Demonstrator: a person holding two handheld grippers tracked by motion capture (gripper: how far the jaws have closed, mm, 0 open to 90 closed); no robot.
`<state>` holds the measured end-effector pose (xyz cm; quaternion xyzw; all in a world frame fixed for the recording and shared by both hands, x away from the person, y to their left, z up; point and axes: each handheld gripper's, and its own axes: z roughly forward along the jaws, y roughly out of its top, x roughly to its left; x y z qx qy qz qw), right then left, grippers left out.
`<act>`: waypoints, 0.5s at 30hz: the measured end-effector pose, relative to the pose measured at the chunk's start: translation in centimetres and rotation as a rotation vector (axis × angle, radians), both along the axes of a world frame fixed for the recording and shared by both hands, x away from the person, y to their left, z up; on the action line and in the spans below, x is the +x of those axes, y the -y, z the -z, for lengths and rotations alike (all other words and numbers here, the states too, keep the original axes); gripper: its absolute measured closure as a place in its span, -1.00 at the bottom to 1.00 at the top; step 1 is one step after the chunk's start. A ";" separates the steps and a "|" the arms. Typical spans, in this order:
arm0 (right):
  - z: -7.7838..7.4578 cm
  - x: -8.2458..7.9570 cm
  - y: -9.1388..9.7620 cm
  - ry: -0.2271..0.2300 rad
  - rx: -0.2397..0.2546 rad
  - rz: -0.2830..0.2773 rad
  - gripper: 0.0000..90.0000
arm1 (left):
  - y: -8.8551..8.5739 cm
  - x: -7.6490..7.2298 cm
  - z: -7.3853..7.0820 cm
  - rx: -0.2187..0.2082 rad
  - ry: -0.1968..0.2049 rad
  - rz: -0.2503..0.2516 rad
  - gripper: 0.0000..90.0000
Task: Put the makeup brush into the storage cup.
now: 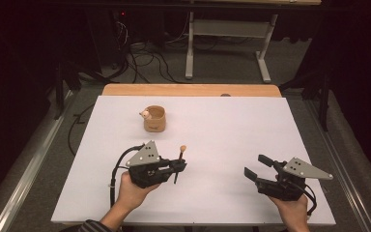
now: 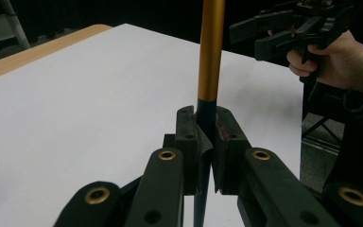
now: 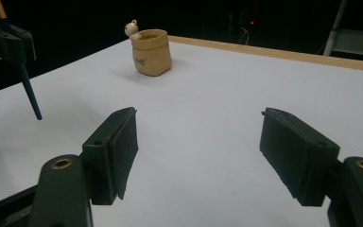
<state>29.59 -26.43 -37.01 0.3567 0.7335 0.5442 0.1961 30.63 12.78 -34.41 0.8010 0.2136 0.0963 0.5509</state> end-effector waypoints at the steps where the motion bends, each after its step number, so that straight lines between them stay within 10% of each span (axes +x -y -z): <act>1: 0.1 0.1 0.2 0.003 0.001 0.001 -0.34 | 0.0 0.0 0.0 -0.001 0.000 -0.001 0.84; 15: 1.7 1.4 2.6 0.017 0.022 0.099 -0.34 | -0.5 0.3 0.0 -0.010 0.001 -0.018 0.84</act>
